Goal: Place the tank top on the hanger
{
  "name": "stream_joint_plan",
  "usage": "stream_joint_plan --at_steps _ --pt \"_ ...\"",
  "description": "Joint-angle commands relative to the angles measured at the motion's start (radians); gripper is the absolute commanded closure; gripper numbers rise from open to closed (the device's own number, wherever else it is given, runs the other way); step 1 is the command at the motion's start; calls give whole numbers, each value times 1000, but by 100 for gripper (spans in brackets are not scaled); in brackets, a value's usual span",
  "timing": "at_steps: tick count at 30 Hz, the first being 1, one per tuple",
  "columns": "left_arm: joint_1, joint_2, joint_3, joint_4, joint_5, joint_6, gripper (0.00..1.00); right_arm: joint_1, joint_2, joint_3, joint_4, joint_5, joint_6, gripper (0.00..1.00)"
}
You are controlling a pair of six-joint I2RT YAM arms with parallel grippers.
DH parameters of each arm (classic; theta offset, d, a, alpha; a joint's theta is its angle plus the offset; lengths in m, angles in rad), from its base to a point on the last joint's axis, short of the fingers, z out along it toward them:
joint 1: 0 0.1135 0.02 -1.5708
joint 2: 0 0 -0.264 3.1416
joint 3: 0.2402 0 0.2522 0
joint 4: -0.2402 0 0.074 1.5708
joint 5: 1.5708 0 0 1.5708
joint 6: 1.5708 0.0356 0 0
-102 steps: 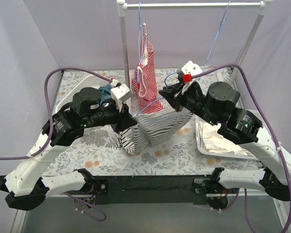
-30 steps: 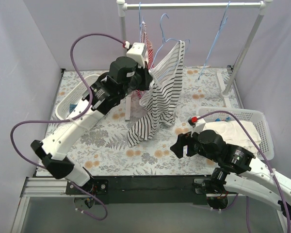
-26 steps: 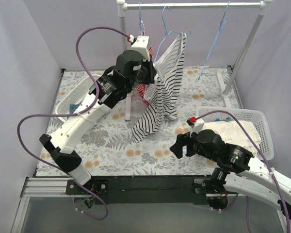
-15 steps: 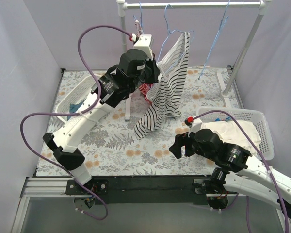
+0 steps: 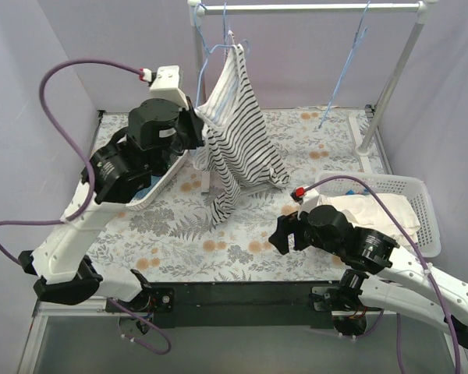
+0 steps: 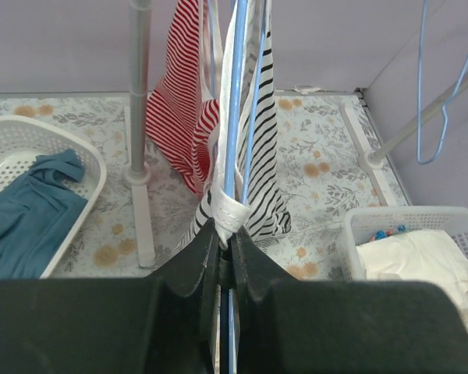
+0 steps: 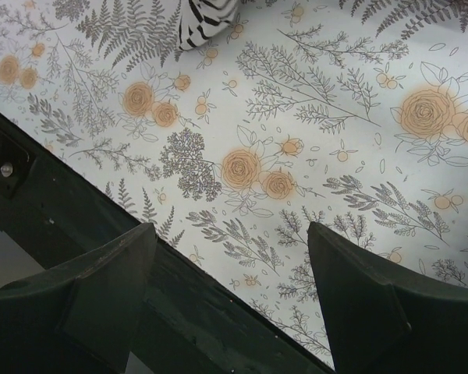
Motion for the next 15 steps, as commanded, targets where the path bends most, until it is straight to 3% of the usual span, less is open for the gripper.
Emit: stream_joint_plan --at_steps 1,9,15 --pt "1 -35 113 -62 -76 13 100 4 19 24 53 -24 -27 14" --pt "1 69 286 -143 202 -1 100 3 12 35 35 15 -35 15" --pt "3 79 241 -111 393 -27 100 3 -13 2 15 85 -18 15"
